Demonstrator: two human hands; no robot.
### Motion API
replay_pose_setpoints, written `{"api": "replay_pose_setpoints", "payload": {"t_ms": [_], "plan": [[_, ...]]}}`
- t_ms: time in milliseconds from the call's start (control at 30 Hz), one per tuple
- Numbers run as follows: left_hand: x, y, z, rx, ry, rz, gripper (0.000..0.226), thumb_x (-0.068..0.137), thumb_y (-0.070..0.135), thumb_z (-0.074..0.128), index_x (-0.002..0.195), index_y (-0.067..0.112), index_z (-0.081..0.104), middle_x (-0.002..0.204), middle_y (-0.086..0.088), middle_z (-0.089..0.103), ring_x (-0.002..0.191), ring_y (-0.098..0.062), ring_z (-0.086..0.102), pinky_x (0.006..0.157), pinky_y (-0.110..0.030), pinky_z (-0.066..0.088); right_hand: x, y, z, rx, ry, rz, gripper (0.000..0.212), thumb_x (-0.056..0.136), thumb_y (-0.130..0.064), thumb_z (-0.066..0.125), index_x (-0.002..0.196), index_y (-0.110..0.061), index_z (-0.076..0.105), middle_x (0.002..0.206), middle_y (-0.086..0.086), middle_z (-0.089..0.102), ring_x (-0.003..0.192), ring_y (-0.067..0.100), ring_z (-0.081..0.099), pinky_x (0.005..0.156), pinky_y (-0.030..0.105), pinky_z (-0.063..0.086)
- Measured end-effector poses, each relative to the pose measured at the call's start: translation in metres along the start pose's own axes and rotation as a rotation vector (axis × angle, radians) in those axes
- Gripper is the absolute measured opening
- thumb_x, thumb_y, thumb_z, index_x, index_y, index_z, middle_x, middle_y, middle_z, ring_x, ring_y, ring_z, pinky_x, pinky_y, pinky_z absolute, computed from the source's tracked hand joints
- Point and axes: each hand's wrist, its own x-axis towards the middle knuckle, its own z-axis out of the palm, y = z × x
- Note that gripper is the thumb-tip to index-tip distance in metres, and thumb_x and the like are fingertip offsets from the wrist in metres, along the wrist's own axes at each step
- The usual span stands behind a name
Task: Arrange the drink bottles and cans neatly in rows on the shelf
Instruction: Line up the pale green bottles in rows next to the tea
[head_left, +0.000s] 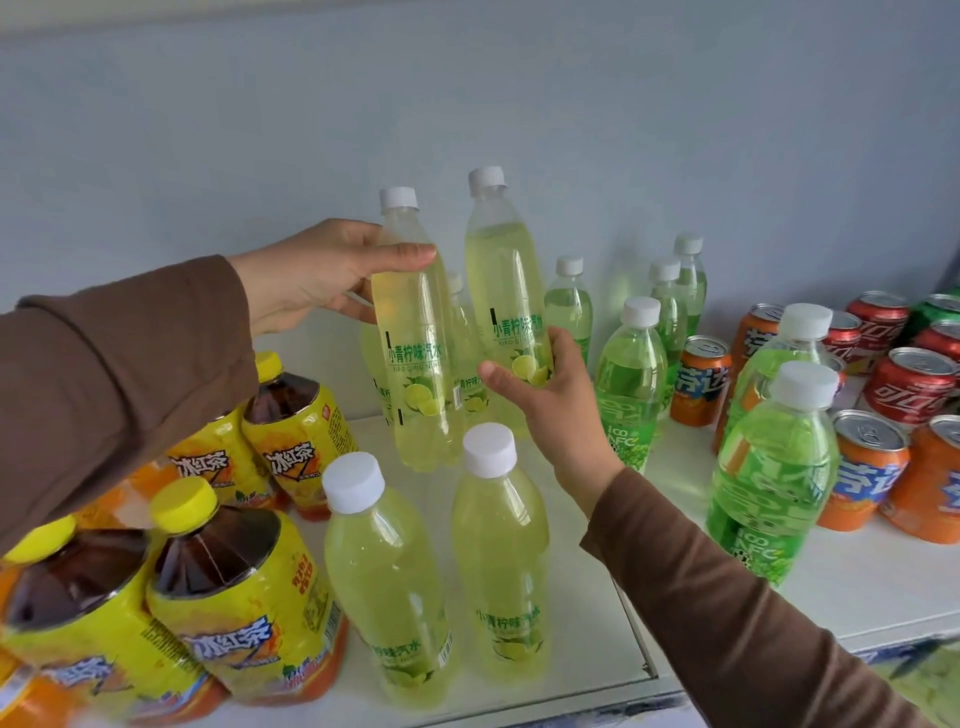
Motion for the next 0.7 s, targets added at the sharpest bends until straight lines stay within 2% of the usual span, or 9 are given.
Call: {"api": "replay_pose_setpoints", "payload": {"t_ms": [67,133,267,400,467,533,567,633,700], "plan": [[-0.001,-0.002,0.002,0.007,-0.008,-0.004,0.055,0.071,0.053,0.074,0.117,0.021,0.071,0.113,-0.003,0.076,0.109,-0.026,0.07,0.078,-0.031,0.061,-0.001,0.002,-0.001,0.023,-0.017,0.015,0.083,0.082,-0.034,0.084,0.148,-0.027,0.035,0.138,-0.015,0.036,0.13,0.0,0.03,0.104,0.026,0.029],[-0.002,-0.005,0.004,0.018,-0.017,-0.019,0.055,0.071,0.052,0.076,0.117,0.023,0.071,0.112,0.0,0.076,0.108,-0.023,0.071,0.081,-0.033,0.06,-0.002,0.005,-0.003,0.029,-0.039,0.04,0.077,0.082,-0.032,0.085,0.142,-0.03,0.036,0.143,-0.013,0.037,0.131,0.003,0.031,0.103,0.028,0.03],[-0.005,-0.015,0.009,0.043,-0.041,-0.045,0.058,0.068,0.05,0.078,0.119,0.026,0.069,0.112,0.003,0.076,0.104,-0.019,0.072,0.084,-0.034,0.06,-0.005,0.018,-0.006,0.024,-0.069,0.1,0.085,0.083,-0.029,0.085,0.147,-0.027,0.029,0.156,-0.006,0.032,0.137,0.007,0.029,0.104,0.032,0.031],[-0.009,-0.027,0.015,0.041,-0.076,-0.082,0.057,0.067,0.046,0.081,0.12,0.028,0.068,0.112,0.005,0.076,0.102,-0.013,0.073,0.084,-0.034,0.059,-0.015,0.032,-0.01,0.004,-0.157,0.178,0.092,0.086,-0.026,0.081,0.155,-0.025,0.021,0.165,-0.005,0.023,0.144,0.007,0.028,0.117,0.034,0.027],[-0.01,-0.033,0.017,0.059,-0.107,-0.095,0.073,0.058,0.055,0.088,0.122,0.028,0.065,0.113,0.007,0.076,0.103,-0.009,0.072,0.085,-0.036,0.059,-0.02,0.037,-0.013,0.02,-0.225,0.214,0.092,0.092,-0.021,0.075,0.16,-0.025,0.012,0.166,-0.007,0.02,0.137,0.0,0.031,0.117,0.028,0.024],[-0.01,-0.04,0.018,0.065,-0.134,-0.11,0.09,0.042,0.063,0.092,0.122,0.029,0.065,0.112,0.008,0.076,0.102,-0.009,0.072,0.086,-0.038,0.058,-0.023,0.044,-0.017,0.004,-0.278,0.245,0.096,0.095,-0.021,0.07,0.163,-0.023,0.002,0.167,-0.01,0.012,0.135,-0.004,0.02,0.11,0.021,0.02],[-0.01,-0.043,0.019,0.06,-0.147,-0.114,0.091,0.039,0.062,0.092,0.12,0.03,0.065,0.111,0.008,0.076,0.102,-0.01,0.073,0.086,-0.038,0.058,-0.024,0.049,-0.018,0.0,-0.295,0.249,0.097,0.096,-0.021,0.069,0.163,-0.022,0.0,0.167,-0.013,0.01,0.135,-0.004,0.016,0.109,0.019,0.019],[-0.013,-0.047,0.022,0.06,-0.165,-0.121,0.079,0.049,0.052,0.092,0.119,0.03,0.065,0.114,0.009,0.075,0.102,-0.011,0.073,0.086,-0.038,0.057,-0.025,0.055,-0.021,-0.002,-0.327,0.25,0.092,0.096,-0.017,0.068,0.163,-0.02,0.005,0.155,-0.023,0.022,0.133,-0.007,0.02,0.105,0.007,0.022],[-0.015,-0.05,0.025,0.084,-0.176,-0.125,0.065,0.064,0.041,0.088,0.123,0.028,0.064,0.119,0.009,0.072,0.102,-0.01,0.072,0.086,-0.037,0.057,-0.025,0.06,-0.024,-0.01,-0.33,0.257,0.07,0.096,-0.007,0.067,0.151,-0.023,0.027,0.131,-0.033,0.038,0.118,-0.017,0.043,0.086,-0.006,0.033]]}}
